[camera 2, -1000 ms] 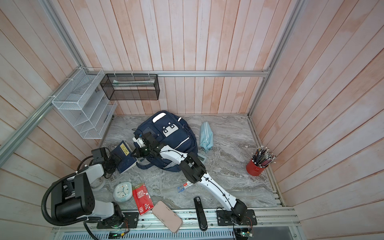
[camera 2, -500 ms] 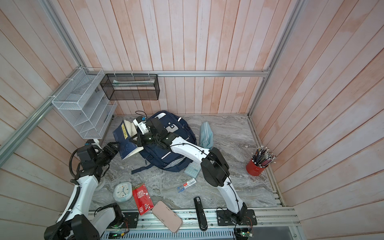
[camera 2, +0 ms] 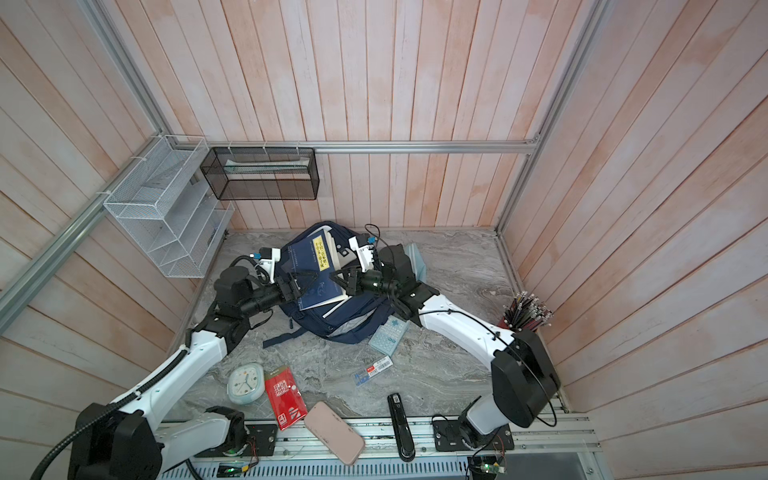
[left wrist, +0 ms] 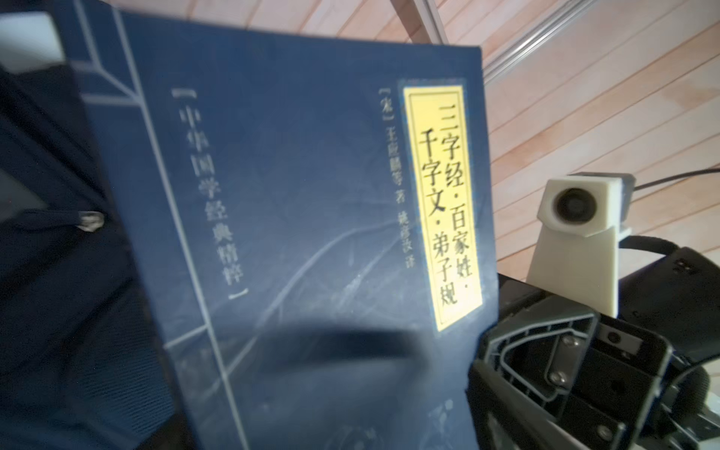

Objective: Pack the student bag
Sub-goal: 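Lift the second blue book upright with both grippers over the backpack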

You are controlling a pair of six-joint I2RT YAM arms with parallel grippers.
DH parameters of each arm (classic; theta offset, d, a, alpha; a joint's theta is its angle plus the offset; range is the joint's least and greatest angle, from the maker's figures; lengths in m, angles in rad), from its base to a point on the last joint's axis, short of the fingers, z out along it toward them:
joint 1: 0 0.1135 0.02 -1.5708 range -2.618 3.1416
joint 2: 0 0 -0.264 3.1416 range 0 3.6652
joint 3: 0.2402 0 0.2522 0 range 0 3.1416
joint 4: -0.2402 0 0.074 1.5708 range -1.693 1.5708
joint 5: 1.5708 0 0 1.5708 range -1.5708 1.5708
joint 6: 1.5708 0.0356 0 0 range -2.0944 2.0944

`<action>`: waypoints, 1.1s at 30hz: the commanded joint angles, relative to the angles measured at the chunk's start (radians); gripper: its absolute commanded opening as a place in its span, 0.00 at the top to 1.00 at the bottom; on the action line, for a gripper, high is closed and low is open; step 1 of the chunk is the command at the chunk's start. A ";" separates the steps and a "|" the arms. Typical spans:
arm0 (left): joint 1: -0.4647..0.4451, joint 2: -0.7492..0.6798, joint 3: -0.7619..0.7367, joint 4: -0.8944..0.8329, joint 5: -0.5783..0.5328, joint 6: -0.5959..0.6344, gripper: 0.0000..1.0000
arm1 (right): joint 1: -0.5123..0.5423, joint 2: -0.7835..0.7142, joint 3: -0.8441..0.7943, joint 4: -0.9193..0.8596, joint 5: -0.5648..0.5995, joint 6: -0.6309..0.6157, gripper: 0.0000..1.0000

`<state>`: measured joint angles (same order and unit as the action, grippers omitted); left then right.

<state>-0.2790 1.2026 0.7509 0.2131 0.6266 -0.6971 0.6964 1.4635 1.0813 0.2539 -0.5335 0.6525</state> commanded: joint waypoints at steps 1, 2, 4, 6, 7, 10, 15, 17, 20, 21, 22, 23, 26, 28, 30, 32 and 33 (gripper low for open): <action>-0.071 0.077 0.042 0.206 0.010 -0.060 0.30 | -0.023 -0.056 -0.037 0.030 -0.014 0.005 1.00; -0.092 0.105 0.054 0.237 0.009 -0.082 0.42 | -0.035 -0.082 -0.059 0.011 -0.002 0.003 1.00; -0.127 0.142 0.069 0.285 0.003 -0.109 0.60 | -0.061 -0.130 -0.105 -0.028 0.033 0.003 1.00; -0.158 0.167 0.087 0.302 -0.005 -0.111 0.75 | -0.091 -0.163 -0.140 -0.083 0.048 -0.011 1.00; -0.177 0.178 0.100 0.291 -0.015 -0.103 0.86 | -0.107 -0.175 -0.158 -0.102 0.048 -0.014 1.00; -0.219 0.214 0.140 0.268 -0.019 -0.081 1.00 | -0.145 -0.222 -0.222 -0.099 0.040 -0.007 1.00; -0.236 0.239 0.140 0.342 0.053 -0.138 1.00 | -0.262 -0.357 -0.339 -0.074 0.011 -0.043 0.33; -0.249 0.236 0.155 0.325 0.074 -0.134 1.00 | -0.318 -0.389 -0.368 -0.031 -0.072 -0.048 0.10; -0.285 0.218 0.163 0.293 0.080 -0.123 1.00 | -0.330 -0.380 -0.339 -0.066 -0.093 -0.115 0.02; -0.288 0.205 0.147 0.319 0.076 -0.137 1.00 | -0.337 -0.377 -0.348 -0.045 -0.103 -0.110 0.02; -0.290 0.192 0.122 0.364 0.073 -0.160 1.00 | -0.353 -0.368 -0.365 0.000 -0.147 -0.094 0.02; -0.292 0.184 0.107 0.394 0.070 -0.174 1.00 | -0.363 -0.360 -0.379 0.050 -0.190 -0.075 0.02; -0.311 0.202 0.127 0.382 0.100 -0.158 1.00 | -0.358 -0.332 -0.383 0.131 -0.277 -0.071 0.12; -0.334 0.212 0.138 0.371 0.096 -0.145 1.00 | -0.359 -0.331 -0.391 0.164 -0.301 -0.061 0.26; -0.345 0.217 0.140 0.357 0.090 -0.135 1.00 | -0.361 -0.336 -0.399 0.168 -0.298 -0.067 0.35; -0.345 0.225 0.136 0.358 0.094 -0.135 1.00 | -0.361 -0.337 -0.401 0.159 -0.322 -0.084 0.45; -0.345 0.228 0.137 0.352 0.094 -0.129 1.00 | -0.360 -0.336 -0.402 0.163 -0.333 -0.086 0.49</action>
<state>-0.6224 1.4227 0.8665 0.5213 0.6998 -0.8494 0.3378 1.1305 0.6922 0.3691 -0.8036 0.5838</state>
